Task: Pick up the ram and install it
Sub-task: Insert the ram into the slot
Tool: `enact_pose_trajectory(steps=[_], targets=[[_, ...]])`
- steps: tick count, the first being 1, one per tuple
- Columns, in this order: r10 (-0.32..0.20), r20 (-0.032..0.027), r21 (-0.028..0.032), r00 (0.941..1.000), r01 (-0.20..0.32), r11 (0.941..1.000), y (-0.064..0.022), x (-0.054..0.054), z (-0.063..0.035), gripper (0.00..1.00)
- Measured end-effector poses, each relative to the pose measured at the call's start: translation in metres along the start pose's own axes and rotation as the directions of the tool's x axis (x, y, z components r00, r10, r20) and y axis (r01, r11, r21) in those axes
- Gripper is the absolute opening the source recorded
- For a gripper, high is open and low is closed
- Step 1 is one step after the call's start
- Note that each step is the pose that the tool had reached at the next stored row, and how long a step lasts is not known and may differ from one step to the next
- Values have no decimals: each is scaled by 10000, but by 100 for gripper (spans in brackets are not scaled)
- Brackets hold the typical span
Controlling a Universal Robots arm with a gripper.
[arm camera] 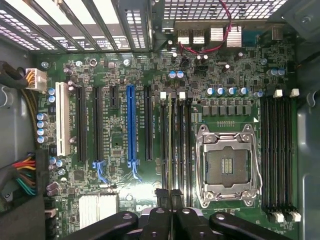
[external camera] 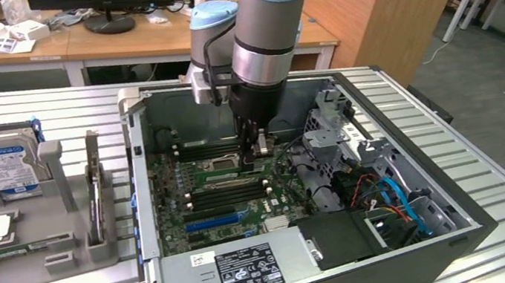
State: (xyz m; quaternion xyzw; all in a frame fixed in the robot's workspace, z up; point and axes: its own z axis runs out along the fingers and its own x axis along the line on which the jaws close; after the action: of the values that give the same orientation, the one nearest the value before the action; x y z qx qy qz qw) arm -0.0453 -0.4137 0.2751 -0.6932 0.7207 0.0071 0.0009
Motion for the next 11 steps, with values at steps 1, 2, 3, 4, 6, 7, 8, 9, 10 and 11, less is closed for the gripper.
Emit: enact_pose_trajectory(steps=[1, 2, 3, 4, 6, 7, 8, 9, 10, 11], targets=[[0, 0, 0, 10000, 0, 10000, 0, 0, 8, 12], [0, 1, 0, 10000, 0, 10000, 0, 0, 18, 12], [0, 0, 0, 10000, 0, 10000, 0, 0, 28, 12], [0, 0, 0, 10000, 0, 10000, 0, 0, 39, 12], [0, 0, 0, 10000, 0, 10000, -1, 1, 61, 12], [0, 0, 0, 10000, 0, 10000, -1, 1, 72, 12], [0, -1, 0, 10000, 0, 10000, -1, 1, 83, 12], [0, -1, -1, 10000, 0, 10000, -1, 1, 94, 12], [0, 0, -1, 10000, 0, 10000, -1, 1, 105, 12], [0, -1, -1, 10000, 0, 10000, -1, 1, 115, 12]])
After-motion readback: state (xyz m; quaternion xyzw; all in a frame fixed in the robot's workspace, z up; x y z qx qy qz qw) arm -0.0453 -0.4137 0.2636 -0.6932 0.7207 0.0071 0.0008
